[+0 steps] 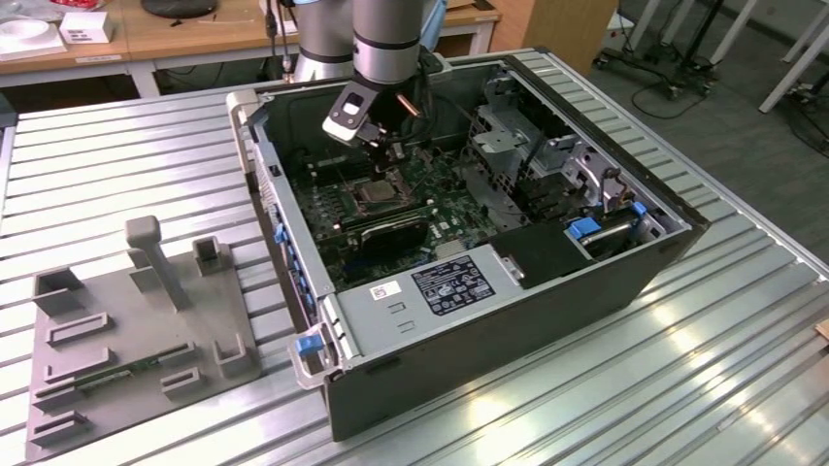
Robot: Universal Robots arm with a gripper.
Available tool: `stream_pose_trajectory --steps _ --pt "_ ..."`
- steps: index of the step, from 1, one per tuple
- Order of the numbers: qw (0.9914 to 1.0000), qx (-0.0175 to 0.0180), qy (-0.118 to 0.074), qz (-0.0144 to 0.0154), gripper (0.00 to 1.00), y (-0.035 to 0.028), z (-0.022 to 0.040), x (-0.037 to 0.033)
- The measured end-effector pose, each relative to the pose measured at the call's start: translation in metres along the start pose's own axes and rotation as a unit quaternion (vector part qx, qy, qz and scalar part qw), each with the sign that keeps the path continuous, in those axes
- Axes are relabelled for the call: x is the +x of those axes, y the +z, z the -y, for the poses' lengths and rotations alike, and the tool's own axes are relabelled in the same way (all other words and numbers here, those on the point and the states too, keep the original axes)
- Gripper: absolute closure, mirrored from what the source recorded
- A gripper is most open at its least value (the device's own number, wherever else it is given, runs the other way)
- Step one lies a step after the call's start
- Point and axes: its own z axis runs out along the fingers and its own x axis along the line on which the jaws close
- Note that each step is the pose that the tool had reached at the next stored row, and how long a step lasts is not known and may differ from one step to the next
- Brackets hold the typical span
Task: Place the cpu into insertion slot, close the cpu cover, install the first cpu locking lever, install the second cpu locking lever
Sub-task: 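Close the cpu cover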
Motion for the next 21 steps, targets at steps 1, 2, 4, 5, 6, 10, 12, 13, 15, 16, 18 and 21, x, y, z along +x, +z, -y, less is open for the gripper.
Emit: stream_pose_trajectory --steps 1,2,4,5,6,10,12,13,15,16,18,21 --pt "1.00000 0.0000 0.000 0.0000 0.89 0.0000 0.0000 0.0000" --pt "1.00000 0.0000 0.000 0.0000 0.89 -0.0001 0.0000 0.0000" --pt "1.00000 0.0000 0.000 0.0000 0.89 -0.0001 0.0000 0.0000" --pt "1.00000 0.0000 0.000 0.0000 0.89 -0.0002 0.0000 0.0000" --pt "1.00000 0.0000 0.000 0.0000 0.89 -0.0002 0.0000 0.0000" --pt "1.00000 0.0001 0.000 0.0001 0.89 -0.0017 0.0000 0.0000" --pt "1.00000 0.0000 0.000 0.0000 0.89 -0.0039 -0.0001 0.0001" --pt "1.00000 0.0000 0.000 0.0000 0.89 -0.0055 -0.0002 0.0001" --pt "1.00000 0.0000 0.000 0.0000 0.89 -0.0089 -0.0002 0.0003" --pt "1.00000 0.0000 0.000 0.0000 0.89 -0.0107 -0.0003 0.0003" --pt "1.00000 0.0000 0.000 0.0000 0.89 -0.0145 -0.0004 0.0004" --pt "1.00000 0.0000 0.000 0.0000 0.89 -0.0197 -0.0005 0.0006"
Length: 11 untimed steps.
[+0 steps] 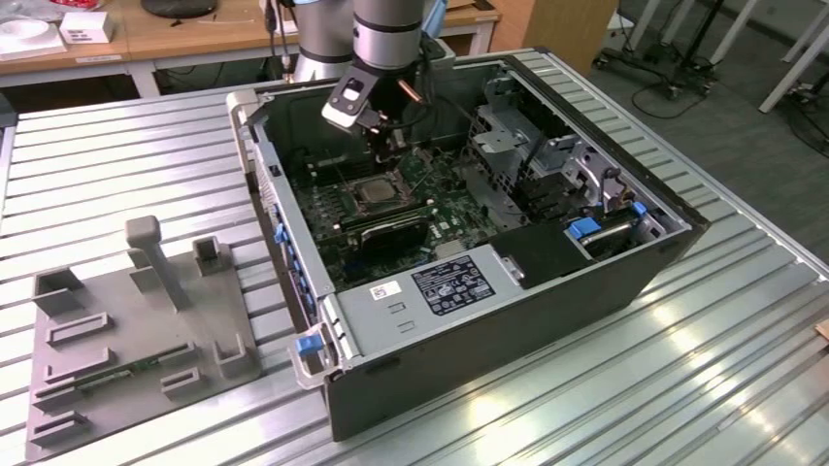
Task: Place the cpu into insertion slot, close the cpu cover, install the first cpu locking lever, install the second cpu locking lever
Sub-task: 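Close the cpu cover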
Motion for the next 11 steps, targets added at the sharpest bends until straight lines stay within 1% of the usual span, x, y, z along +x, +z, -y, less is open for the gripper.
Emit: stream_pose_trajectory --steps 9,11 --pt "1.00000 0.0000 0.000 0.0000 0.89 -0.0134 -0.0004 0.0004" --pt "1.00000 0.0000 0.000 0.0000 0.89 -0.0152 -0.0004 0.0004"
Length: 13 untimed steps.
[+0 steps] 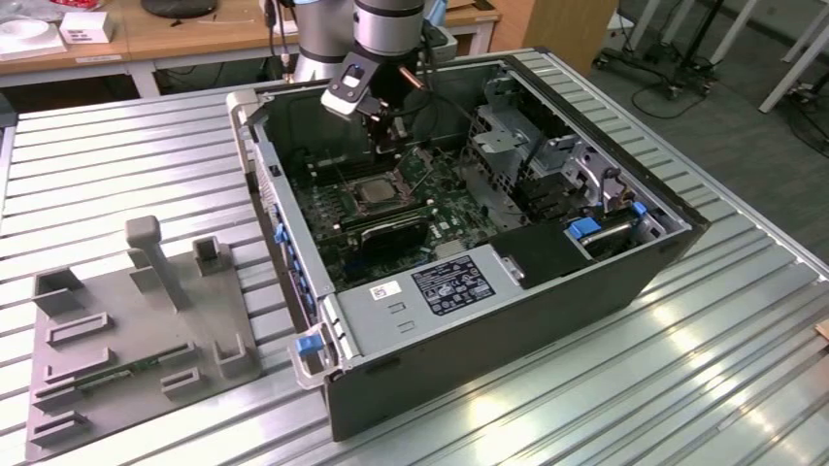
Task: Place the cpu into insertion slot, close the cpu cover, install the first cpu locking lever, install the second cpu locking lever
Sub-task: 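Close the cpu cover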
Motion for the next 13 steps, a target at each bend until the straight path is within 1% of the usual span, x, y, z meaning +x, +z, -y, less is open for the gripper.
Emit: stream_pose_trajectory --steps 8,13 --pt "1.00000 -0.0001 0.000 0.0000 0.89 -0.0005 0.0000 0.0000" --pt "1.00000 -0.0002 0.000 0.0000 0.89 -0.0005 -0.0013 -0.0001"
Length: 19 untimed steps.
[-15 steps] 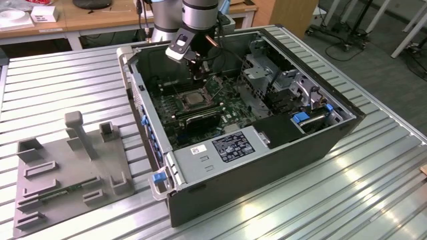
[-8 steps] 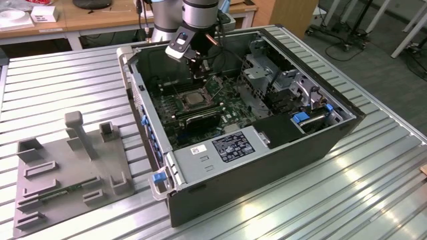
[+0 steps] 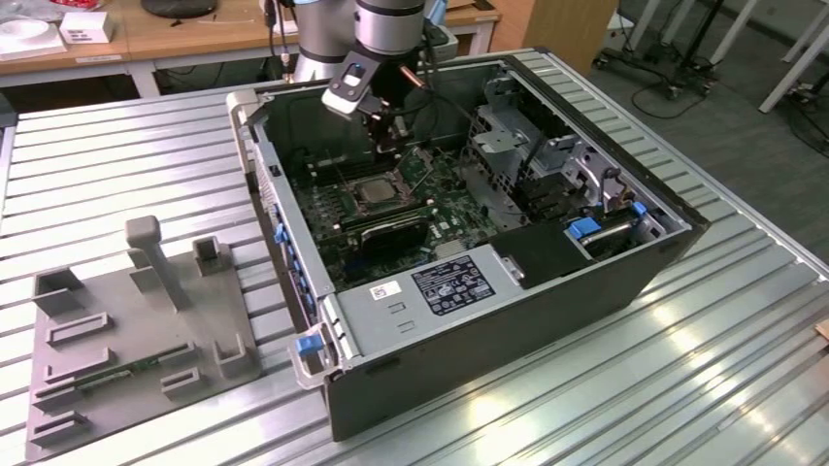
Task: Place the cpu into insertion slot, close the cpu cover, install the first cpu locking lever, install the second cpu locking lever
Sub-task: 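Close the cpu cover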
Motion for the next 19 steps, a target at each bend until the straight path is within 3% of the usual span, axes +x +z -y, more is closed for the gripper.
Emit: stream_pose_trajectory --steps 11,19 --pt "1.00000 0.0000 0.000 -0.0001 0.89 0.0003 -0.0080 -0.0003" --pt "1.00000 0.0000 0.000 0.0000 0.89 0.0006 -0.0238 -0.0011"
